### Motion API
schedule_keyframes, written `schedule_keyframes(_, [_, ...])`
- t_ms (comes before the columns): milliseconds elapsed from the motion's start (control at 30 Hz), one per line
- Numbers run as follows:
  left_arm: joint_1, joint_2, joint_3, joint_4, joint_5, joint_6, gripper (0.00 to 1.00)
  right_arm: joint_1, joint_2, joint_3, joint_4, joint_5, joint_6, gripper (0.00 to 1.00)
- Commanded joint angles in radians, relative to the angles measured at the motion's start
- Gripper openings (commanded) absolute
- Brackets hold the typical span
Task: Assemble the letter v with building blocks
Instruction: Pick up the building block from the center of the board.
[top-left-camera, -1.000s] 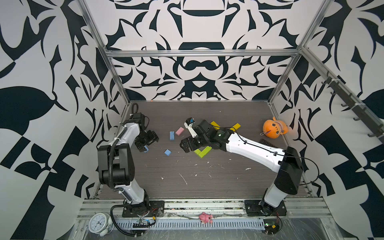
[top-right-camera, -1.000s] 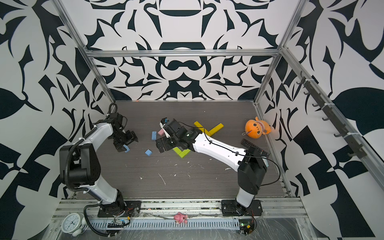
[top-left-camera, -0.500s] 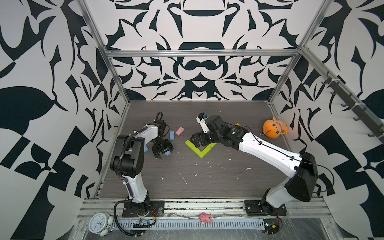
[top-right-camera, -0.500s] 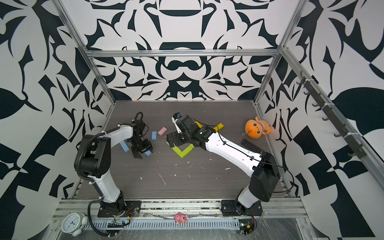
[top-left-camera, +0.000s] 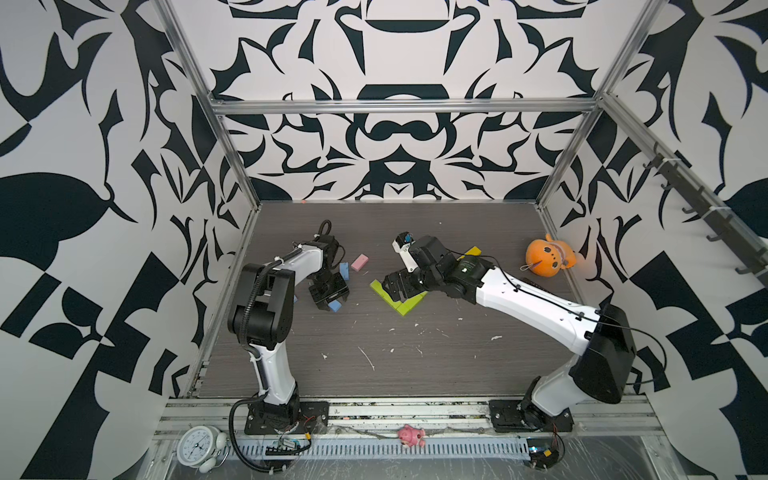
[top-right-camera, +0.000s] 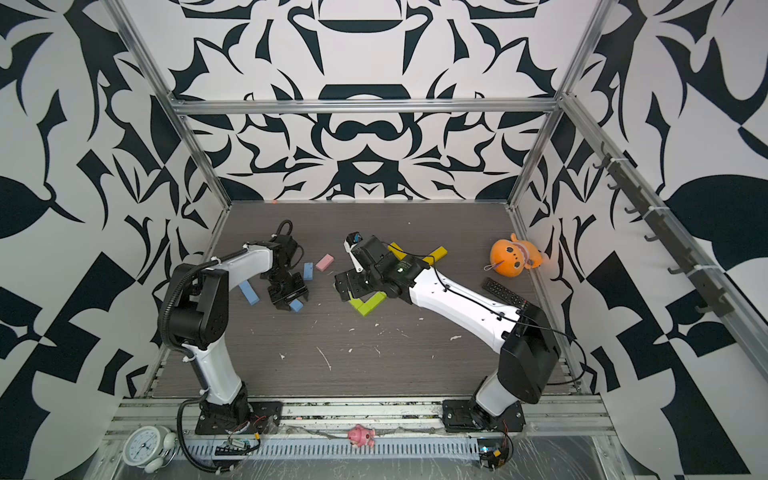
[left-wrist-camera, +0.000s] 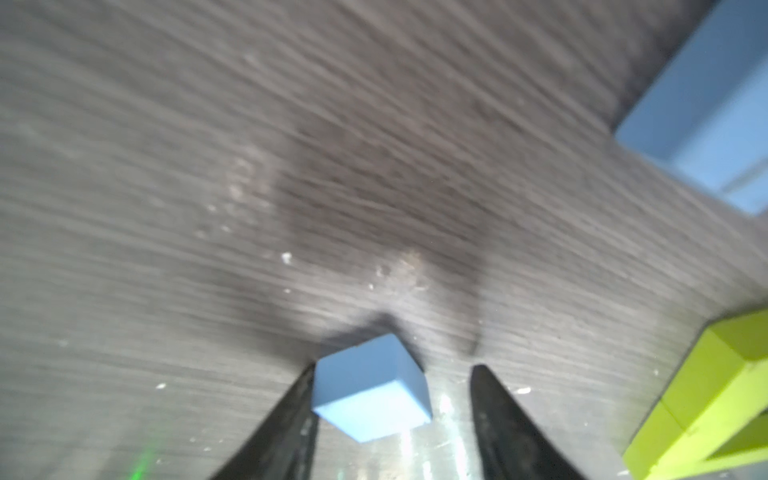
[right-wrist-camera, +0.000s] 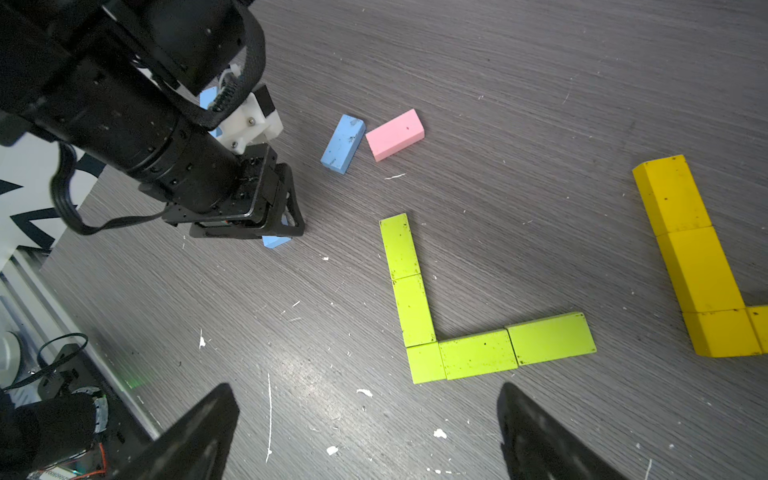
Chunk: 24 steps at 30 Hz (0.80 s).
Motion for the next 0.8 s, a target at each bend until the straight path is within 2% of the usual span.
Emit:
schedule_keyframes(0, [-0.003, 0.043, -0.007, -0.015, -0.032, 0.003, 0.46, -0.006, -0.055, -0.009, 0.036, -0.006, -0.010, 0.99])
schedule_keyframes(100, [-0.003, 0.034, -0.008, -0.025, -0.032, 0.016, 0.31, -0.007, -0.061, -0.015, 0.036, -0.006, -0.011, 0.99])
schedule_keyframes(133, [-0.003, 0.025, -0.013, -0.027, -0.030, 0.021, 0.30, -0.007, -0.062, -0.017, 0.037, -0.007, -0.011, 0.99])
schedule_keyframes(300, [0.013, -0.057, -0.060, -0.087, -0.084, 0.064, 0.28, -0.010, -0.066, -0.027, 0.043, -0.007, -0.010, 0.99])
schedule_keyframes(533, [0.178, -0.161, -0.158, -0.088, -0.077, 0.103, 0.30, -0.009, -0.049, -0.026, 0.070, -0.038, 0.001, 0.99])
schedule_keyframes(767, [0.251, -0.137, -0.133, -0.083, -0.132, 0.146, 0.30, -0.011, -0.045, -0.023, 0.075, -0.044, 0.002, 0.99])
